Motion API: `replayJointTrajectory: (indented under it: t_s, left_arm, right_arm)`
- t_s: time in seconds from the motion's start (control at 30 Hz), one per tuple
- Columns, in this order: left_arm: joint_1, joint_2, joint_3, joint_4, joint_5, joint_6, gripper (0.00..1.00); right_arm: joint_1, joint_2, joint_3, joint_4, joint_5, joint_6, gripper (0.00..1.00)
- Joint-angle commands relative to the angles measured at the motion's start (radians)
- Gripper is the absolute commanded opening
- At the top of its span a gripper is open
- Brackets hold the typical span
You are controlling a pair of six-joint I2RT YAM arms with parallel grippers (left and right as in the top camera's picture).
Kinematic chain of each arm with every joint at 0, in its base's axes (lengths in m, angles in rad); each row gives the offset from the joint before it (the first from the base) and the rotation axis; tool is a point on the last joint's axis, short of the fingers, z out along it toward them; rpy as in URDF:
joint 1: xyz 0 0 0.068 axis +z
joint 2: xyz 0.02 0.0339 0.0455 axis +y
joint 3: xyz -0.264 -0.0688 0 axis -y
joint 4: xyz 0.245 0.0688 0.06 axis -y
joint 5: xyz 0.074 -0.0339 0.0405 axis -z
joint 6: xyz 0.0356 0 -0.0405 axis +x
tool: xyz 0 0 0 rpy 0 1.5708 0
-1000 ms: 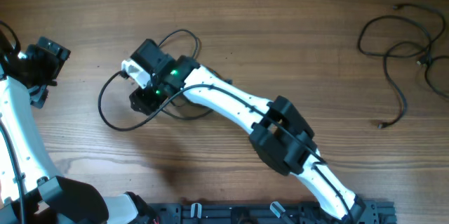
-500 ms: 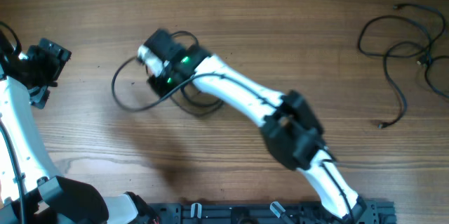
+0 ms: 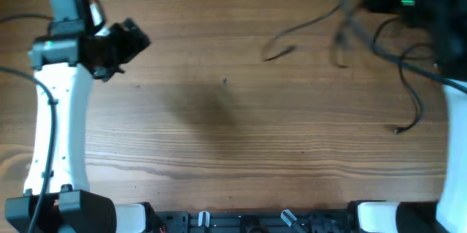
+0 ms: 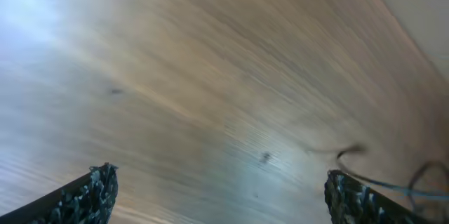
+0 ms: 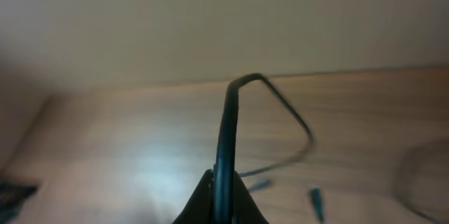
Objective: Untangle cables
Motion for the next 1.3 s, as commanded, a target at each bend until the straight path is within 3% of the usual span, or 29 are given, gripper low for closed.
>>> replayJointTrajectory:
  t_s: [0.0, 0.2, 0.33, 0.67, 1.07, 1.17, 1.2, 1.27]
  left_arm:
    - [-0.124, -0.006, 0.001, 0.041, 0.011, 0.012, 0.97]
    - [-0.31, 0.039, 0.001, 0.123, 0.011, 0.012, 0.98]
    - [-0.369, 0.087, 0.001, 0.153, 0.011, 0.012, 0.98]
    - [-0.426, 0.171, 0.001, 0.182, 0.011, 0.012, 1.0]
    - [-0.426, 0.171, 0.001, 0.202, 0.011, 0.012, 1.0]
    - [-0.426, 0.171, 0.001, 0.202, 0.011, 0.012, 1.0]
    - [-0.426, 0.171, 0.001, 0.201, 0.011, 0.012, 1.0]
    - [-0.426, 0.171, 0.001, 0.202, 0.011, 0.012, 1.0]
  right_arm:
    - [-0.195, -0.097, 0.003, -0.037, -0.006, 0.023, 0.04]
    - [-0.531, -0.163, 0.003, -0.053, -0.05, 0.031, 0.04]
    - [-0.623, -0.149, 0.002, -0.079, -0.049, 0.05, 0.04]
    - [-0.629, 0.158, -0.003, -0.265, -0.002, 0.098, 0.04]
    - [-0.521, 0.612, -0.003, -0.159, -0.003, 0.098, 0.05]
    - [-0.518, 0.631, -0.003, -0.171, -0.003, 0.096, 0.71]
    - [-0.518, 0.631, -0.002, -0.181, -0.003, 0.093, 0.8]
    - [-0.518, 0.616, 0.001, -0.203, -0.004, 0.079, 0.87]
